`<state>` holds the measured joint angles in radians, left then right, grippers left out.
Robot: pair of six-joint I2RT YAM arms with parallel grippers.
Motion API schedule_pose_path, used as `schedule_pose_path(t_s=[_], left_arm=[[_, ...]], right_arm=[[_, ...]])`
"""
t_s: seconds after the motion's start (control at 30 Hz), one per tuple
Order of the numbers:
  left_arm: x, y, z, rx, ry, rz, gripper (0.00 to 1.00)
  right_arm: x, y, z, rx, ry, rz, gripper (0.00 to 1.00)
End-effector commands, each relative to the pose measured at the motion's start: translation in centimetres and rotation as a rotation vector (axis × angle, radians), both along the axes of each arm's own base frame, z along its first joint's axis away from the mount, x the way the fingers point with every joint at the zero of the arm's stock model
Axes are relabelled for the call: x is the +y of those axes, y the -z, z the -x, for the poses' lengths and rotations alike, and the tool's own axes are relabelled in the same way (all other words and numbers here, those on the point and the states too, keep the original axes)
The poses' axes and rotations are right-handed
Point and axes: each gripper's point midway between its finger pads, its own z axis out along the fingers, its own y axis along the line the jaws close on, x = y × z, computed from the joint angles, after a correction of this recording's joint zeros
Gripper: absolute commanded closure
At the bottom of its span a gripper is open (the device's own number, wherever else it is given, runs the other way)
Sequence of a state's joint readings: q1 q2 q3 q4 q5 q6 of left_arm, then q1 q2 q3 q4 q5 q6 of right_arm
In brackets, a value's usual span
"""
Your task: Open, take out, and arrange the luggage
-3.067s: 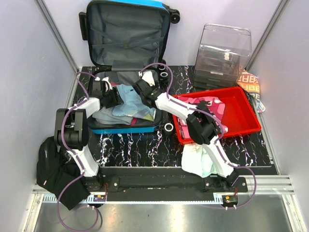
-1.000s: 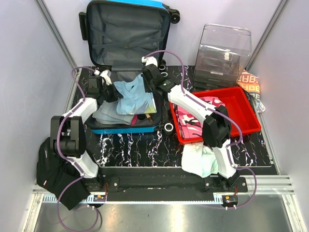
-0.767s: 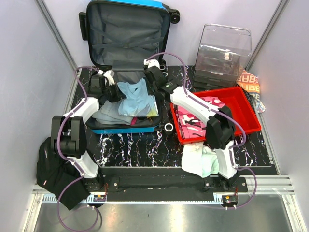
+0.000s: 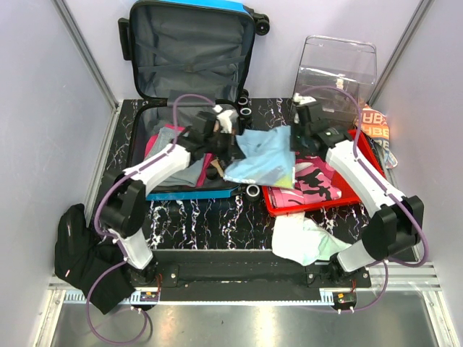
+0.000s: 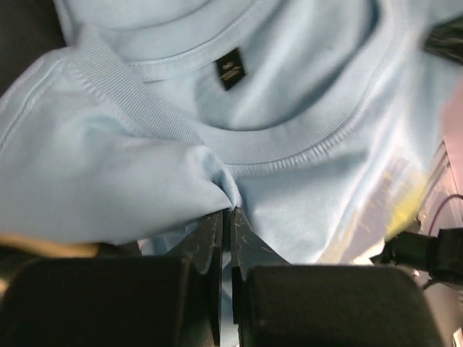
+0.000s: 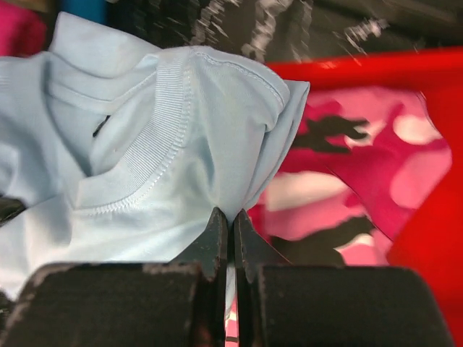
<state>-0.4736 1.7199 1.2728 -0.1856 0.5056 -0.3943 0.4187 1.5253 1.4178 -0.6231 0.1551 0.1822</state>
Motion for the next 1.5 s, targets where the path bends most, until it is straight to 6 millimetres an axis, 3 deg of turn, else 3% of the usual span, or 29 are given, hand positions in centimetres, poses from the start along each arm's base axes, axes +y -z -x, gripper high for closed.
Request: schedule_pose_path(t_s=[0.0,0.3,0.53,0.6,0.73,0.9,1.23,1.33,1.37,1.43,1.47], left_arm=[[-4.5,-1.2,0.3,-0.019,0.072,0.022,1.0],[-9.8,-0.1,2.0,-0.016,0.119,-0.042,1.0],[-13.0,-1.4,2.9,-0.061,0.145,-0.051,1.0],[-13.3,-1.2,2.6,-0.065,0.141,-0.059,1.0],[-13.3,0.5,2.2,-0.039,0.127,-0.086,1.0],[-12.6,1.8,1.0,-0.083,0.089,-0.145,1.0],[-11.1,2.4,-0.6,-0.132,0.03,-0.22,1.0],[-11.1,2.8,0.1,-0.1,0.058,-0.215,1.0],[-11.3,3.0,0.4,-0.09,0.063,-0.209,0.97],[-11.2,3.5,0.6,-0.074,0.061,-0.211,0.78],[-11.2,3.5,0.6,-0.078,0.059,-0.215,0.72]], right_arm=[[-4.0,1.5,0.7,0.038,0.017,0.02,1.0],[-10.4,5.5,0.3,0.131,0.096,0.104,1.0],[-14.2,7.2,-0.1,0.206,0.136,0.191,1.0],[-14.6,7.4,-0.4,0.214,0.119,0.217,1.0],[-15.6,9.8,-1.1,0.281,0.091,0.258,1.0],[-18.0,11.1,-2.3,0.324,0.103,0.35,1.0],[-19.2,10.8,-3.6,0.321,0.084,0.436,1.0],[-19.6,10.5,-3.9,0.308,0.09,0.459,1.0],[-19.3,10.5,-4.1,0.303,0.076,0.45,0.93],[-19.0,10.6,-4.2,0.3,0.066,0.43,0.87],[-18.9,10.6,-4.3,0.296,0.074,0.421,0.7]])
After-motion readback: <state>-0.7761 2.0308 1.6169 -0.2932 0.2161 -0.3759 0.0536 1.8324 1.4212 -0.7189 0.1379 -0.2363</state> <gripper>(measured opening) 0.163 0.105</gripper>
